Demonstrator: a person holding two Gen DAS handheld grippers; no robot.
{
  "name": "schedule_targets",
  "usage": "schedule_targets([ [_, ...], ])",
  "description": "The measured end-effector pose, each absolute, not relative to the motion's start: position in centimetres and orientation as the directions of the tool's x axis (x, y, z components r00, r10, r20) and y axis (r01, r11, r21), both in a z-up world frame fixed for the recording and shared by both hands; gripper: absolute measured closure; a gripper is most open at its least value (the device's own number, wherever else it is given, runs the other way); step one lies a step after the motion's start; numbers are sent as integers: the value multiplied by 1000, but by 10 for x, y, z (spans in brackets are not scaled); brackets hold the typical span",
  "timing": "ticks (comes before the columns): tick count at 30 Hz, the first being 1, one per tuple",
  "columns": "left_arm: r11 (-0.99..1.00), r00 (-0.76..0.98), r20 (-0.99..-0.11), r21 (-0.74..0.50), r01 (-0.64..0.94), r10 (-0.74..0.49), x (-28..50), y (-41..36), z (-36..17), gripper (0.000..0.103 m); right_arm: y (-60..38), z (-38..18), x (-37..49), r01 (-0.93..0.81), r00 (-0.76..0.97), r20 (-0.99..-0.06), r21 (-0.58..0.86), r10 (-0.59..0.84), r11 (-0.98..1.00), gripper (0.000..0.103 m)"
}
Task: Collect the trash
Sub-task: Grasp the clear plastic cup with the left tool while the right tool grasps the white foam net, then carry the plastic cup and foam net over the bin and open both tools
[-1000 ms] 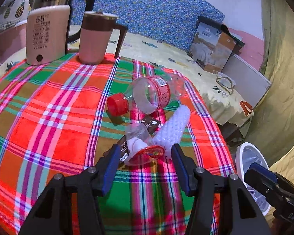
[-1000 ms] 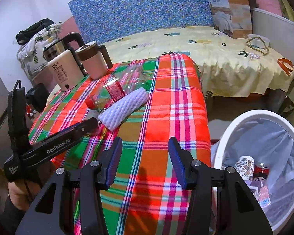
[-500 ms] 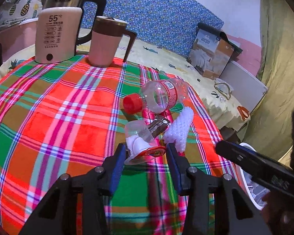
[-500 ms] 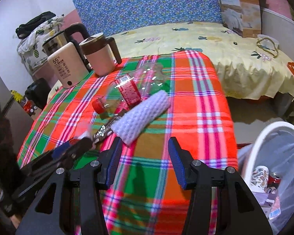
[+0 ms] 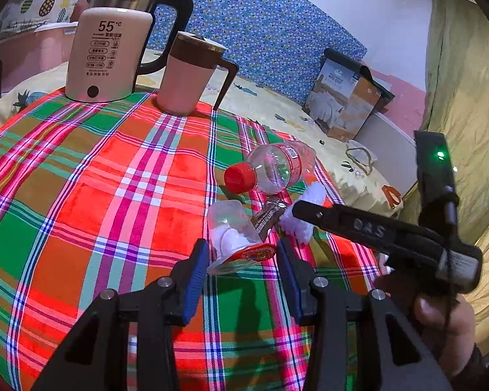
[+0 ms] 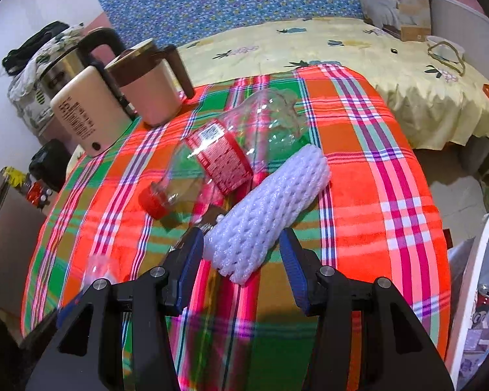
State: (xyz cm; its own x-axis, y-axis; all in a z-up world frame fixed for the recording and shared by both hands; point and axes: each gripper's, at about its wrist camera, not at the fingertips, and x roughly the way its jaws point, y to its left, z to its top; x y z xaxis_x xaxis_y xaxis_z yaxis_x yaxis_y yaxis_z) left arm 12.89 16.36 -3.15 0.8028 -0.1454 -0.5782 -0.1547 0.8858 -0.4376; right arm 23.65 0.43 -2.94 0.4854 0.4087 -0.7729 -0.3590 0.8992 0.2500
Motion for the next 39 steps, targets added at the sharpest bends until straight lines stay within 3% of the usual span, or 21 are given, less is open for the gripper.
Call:
schedule_targets([
  [5, 879, 799, -578, -453, -147, -164, 130, 165, -34, 59, 4, -40, 245, -325, 457, -787, 286, 415, 901, 52],
  [12, 886, 801, -576, -442, -137, -163, 131, 162, -32, 59, -6, -32, 237, -344, 490, -761, 279, 425, 897, 85],
  [24, 921, 793, -596, -368, -129, -127, 116, 134, -21, 59, -44, -21, 201, -380, 481, -735, 316, 478, 869, 88],
  [39, 953, 778, -602, -302, -13, -180, 97, 57, 2, 59, -116, -3, 159, -351, 529, -692, 349, 491, 869, 88],
])
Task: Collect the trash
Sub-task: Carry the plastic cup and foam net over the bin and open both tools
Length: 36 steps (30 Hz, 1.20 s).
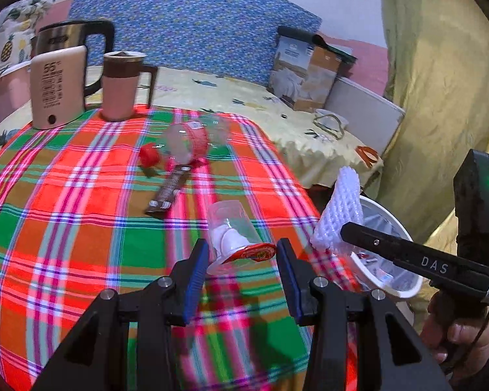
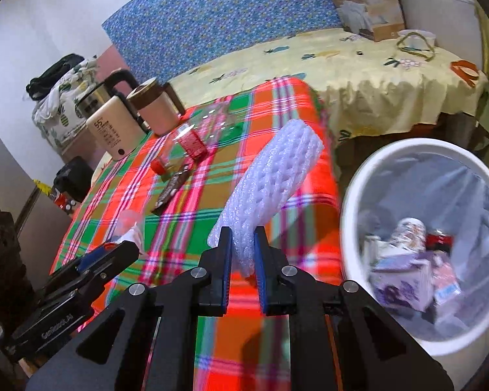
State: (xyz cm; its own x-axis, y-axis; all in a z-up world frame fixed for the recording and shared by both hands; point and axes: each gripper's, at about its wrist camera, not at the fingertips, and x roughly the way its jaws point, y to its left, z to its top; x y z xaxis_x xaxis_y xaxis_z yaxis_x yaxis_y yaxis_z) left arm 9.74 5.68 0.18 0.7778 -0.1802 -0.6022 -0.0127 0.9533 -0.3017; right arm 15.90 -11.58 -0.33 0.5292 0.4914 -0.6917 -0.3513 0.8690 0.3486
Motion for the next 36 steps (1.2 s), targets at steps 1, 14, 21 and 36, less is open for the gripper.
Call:
schedule_targets([
  [1, 954, 776, -603, -299, -3, -186, 98, 52, 3, 59, -121, -3, 158, -342, 535, -690, 350, 487, 872, 88],
  [14, 957, 748, -608, -258, 131, -266, 108, -14, 14, 59, -180, -10, 150, -225, 590, -683, 372, 430, 901, 88],
  [21, 949, 721, -618, -235, 211, -313, 121, -51, 17, 59, -213, -17, 150, -142, 611, -693, 380, 383, 914, 88],
  [36, 916, 652, -649, -213, 339, -392, 156, -119, 9, 58, -244, -31, 161, -99, 580, -756, 304, 303, 948, 84],
])
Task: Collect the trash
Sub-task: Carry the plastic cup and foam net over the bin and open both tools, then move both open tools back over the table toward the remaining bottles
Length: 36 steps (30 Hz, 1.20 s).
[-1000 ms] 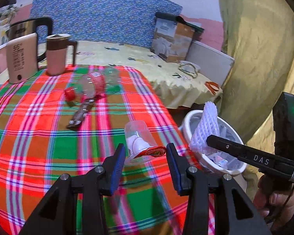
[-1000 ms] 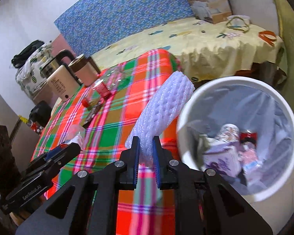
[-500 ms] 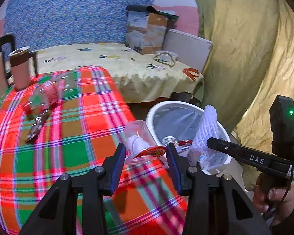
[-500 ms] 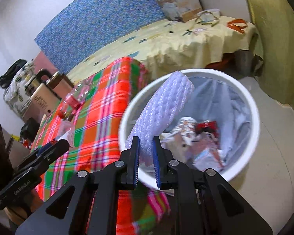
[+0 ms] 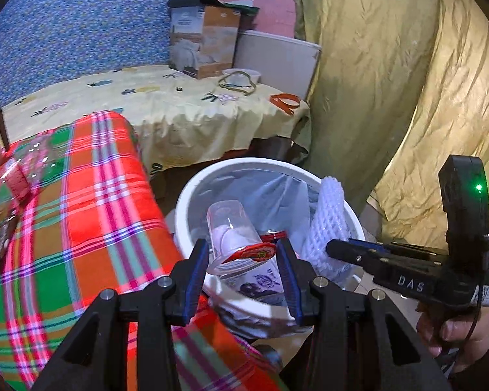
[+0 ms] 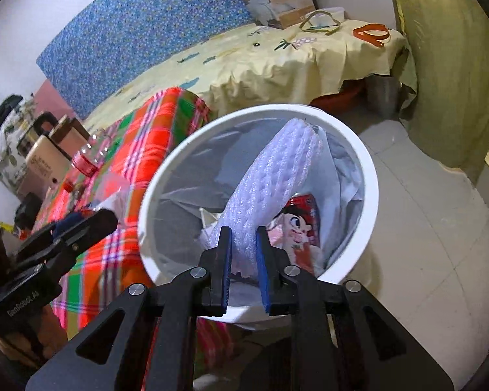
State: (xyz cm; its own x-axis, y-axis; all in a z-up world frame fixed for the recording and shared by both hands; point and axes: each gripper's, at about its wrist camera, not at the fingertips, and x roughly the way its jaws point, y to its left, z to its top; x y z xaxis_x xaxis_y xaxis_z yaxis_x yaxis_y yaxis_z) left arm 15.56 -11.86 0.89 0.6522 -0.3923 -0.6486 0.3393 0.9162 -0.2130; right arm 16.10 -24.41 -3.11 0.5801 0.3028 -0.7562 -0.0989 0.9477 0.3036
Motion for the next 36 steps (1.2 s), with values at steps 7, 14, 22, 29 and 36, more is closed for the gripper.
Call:
schedule_targets([
  [7, 908, 627, -666, -206, 365, -403, 168, -135, 0, 58, -257, -34, 160, -95, 588, -756, 289, 289, 952, 75],
  [14, 910, 624, -670, -216, 354, -402, 170, -138, -5, 53, -270, -34, 157, -73, 601, -749, 297, 280, 952, 73],
  [22, 918, 641, -661, -225, 328, -390, 164, -127, -1, 51, -261, -26, 153, -98, 613, -733, 302, 296, 948, 73],
  [29, 919, 660, -640, -252, 303, -393, 152, -108, 7, 51, -246, -15, 147, -149, 621, -717, 288, 316, 946, 73],
  [36, 933, 696, -622, -244, 263, -359, 134, -86, 17, 51, -232, -5, 139, -190, 629, -699, 286, 340, 939, 73],
])
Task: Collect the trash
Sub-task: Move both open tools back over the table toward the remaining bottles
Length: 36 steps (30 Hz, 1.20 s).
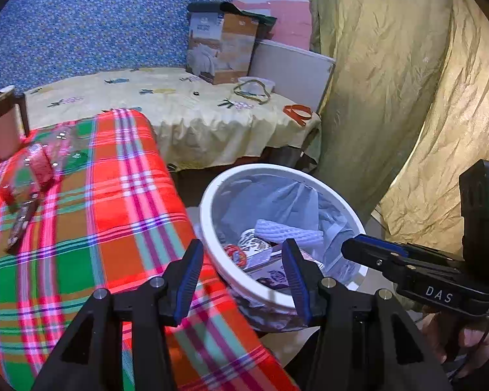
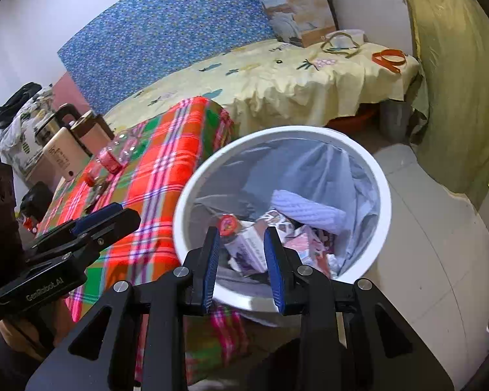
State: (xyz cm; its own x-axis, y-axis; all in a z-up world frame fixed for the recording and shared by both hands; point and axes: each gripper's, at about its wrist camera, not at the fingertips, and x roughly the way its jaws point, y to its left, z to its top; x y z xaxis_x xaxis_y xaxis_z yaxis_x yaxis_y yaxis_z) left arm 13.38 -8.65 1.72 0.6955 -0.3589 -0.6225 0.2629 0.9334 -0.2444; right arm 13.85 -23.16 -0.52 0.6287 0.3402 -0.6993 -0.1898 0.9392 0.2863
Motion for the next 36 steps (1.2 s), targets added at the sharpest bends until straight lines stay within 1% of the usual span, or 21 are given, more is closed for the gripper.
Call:
schedule_targets([
  [10, 957, 743, -605, -217, 192, -286, 109, -55, 29, 51, -207, 4, 127, -258, 626, -672, 300, 395, 918, 72],
  [12, 961, 751, -601, -213, 177, -272, 104, -49, 30, 51, -201, 6, 124, -276, 622, -668, 301, 408, 913, 68],
  [17, 967, 770, -590, -208, 149, -245, 93, -33, 32, 51, -186, 12, 119, -312, 621, -664, 278, 417, 908, 66],
  [27, 979, 798, -576, -186, 81, -175, 76, -3, 36, 51, -154, 15, 116, -362, 586, -688, 249, 427, 898, 65],
  [36, 982, 808, -575, -188, 25, -131, 70, 33, 34, 51, -128, 20, 118, -394, 574, -684, 251, 450, 884, 65],
])
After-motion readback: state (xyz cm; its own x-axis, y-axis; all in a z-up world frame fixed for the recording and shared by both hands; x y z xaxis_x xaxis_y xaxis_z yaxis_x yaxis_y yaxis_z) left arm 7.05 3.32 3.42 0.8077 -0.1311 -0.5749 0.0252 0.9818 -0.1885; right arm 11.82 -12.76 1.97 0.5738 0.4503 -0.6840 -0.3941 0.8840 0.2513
